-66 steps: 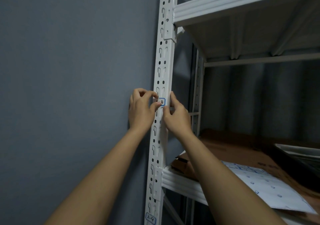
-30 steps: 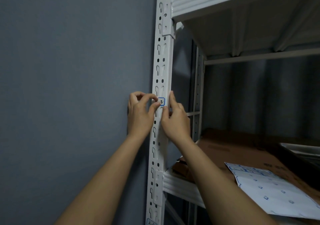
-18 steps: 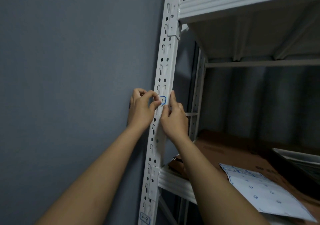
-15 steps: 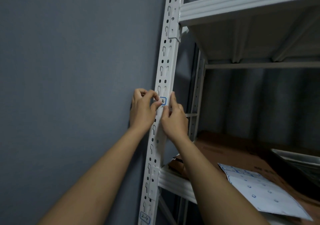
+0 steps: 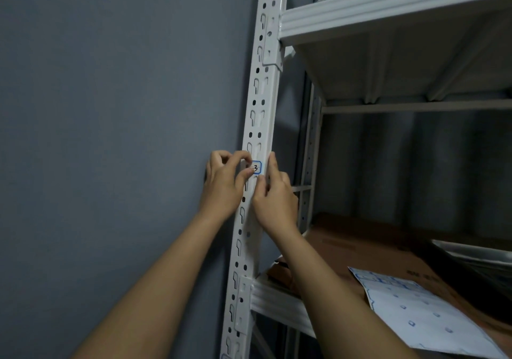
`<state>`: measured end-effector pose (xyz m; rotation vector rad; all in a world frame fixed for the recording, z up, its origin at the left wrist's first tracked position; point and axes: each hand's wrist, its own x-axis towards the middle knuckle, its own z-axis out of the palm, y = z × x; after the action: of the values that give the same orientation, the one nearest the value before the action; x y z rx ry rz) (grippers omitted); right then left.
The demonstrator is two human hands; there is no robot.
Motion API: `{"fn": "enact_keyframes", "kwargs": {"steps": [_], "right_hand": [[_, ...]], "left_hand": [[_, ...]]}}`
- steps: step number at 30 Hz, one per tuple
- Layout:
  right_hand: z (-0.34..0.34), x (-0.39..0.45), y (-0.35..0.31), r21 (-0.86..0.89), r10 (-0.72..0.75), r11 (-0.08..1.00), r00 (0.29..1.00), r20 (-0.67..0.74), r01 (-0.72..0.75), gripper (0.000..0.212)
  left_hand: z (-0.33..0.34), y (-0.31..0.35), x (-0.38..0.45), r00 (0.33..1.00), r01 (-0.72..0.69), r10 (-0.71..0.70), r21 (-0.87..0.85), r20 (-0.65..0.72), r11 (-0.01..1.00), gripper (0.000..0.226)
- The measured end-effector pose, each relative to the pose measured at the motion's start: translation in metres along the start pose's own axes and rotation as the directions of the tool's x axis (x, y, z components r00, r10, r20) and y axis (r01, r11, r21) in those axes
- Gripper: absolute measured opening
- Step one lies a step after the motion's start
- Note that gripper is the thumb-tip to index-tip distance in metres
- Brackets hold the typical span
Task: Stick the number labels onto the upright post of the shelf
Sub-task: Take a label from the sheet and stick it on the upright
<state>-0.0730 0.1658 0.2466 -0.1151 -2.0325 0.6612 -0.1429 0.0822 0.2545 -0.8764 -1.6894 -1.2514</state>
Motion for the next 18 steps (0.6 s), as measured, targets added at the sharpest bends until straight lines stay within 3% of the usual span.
{"fn": "enact_keyframes", "kwargs": {"steps": [13,18], "right_hand": [[-0.0019,-0.001,-0.0012,0.006,0.013,1.0,1.0,0.007,-0.013,0.056],[-0.0045,-0.0027,-0.003,0.051,0.029,0.998,0.999,0.017,-0.029,0.055]], "left_hand": [[-0.0046,0.0023,0.0037,0.996,-0.069,0.063,0.119,0.058,0.99,0.01],[-0.0058,0.0075,-0.0013,0.999,0.049,-0.051,0.115,0.011,0.992,0.017]]}}
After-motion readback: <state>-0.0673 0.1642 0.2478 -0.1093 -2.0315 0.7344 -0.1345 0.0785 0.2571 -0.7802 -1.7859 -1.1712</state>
